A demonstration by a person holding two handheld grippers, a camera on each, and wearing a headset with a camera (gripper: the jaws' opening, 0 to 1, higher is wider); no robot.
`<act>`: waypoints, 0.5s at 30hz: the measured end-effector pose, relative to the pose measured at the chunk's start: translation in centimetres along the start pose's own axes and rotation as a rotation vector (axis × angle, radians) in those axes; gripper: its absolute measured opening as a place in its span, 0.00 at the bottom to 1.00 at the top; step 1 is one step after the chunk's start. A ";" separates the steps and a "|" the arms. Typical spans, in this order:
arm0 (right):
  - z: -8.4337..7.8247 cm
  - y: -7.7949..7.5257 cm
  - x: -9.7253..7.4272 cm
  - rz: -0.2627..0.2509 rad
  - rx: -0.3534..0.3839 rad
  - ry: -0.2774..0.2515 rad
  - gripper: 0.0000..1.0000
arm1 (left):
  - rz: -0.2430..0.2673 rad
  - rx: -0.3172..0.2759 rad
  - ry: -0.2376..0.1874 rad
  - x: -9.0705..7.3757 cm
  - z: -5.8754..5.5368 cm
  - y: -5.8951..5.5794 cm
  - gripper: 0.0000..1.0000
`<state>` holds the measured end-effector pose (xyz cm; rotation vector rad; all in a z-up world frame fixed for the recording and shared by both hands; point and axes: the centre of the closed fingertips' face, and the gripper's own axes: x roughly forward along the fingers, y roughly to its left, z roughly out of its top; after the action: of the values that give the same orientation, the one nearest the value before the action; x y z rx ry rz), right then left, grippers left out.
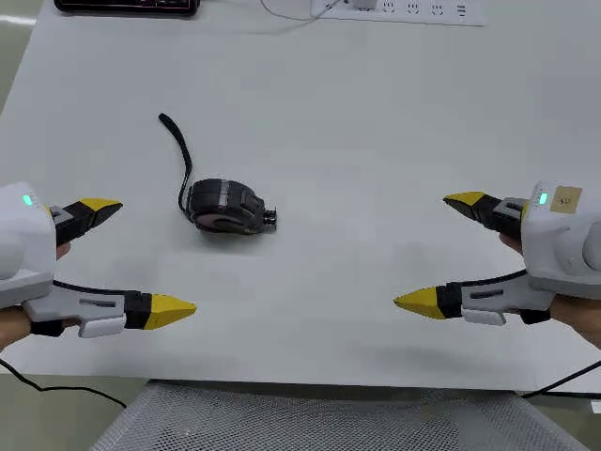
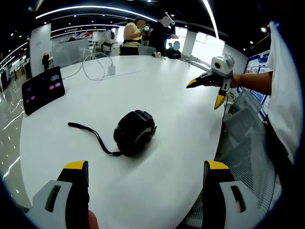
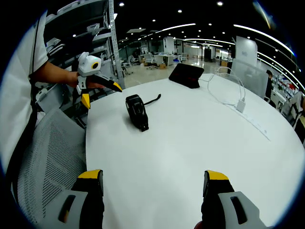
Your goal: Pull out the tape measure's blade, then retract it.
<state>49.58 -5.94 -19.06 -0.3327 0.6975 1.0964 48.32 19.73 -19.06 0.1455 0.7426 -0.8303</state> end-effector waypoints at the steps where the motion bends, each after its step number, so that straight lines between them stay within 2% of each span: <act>1: 0.1 0.0 0.1 0.001 -0.003 -0.001 0.85 | -0.002 0.003 0.000 0.1 0.1 0.0 0.99; 15: 0.9 -0.4 1.4 0.026 -0.034 -0.001 0.85 | -0.032 0.048 0.006 1.5 1.2 0.5 0.98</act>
<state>50.65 -4.67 -19.33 -0.3534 0.6844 1.1340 50.01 18.70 -19.18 0.1801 0.7327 -0.8788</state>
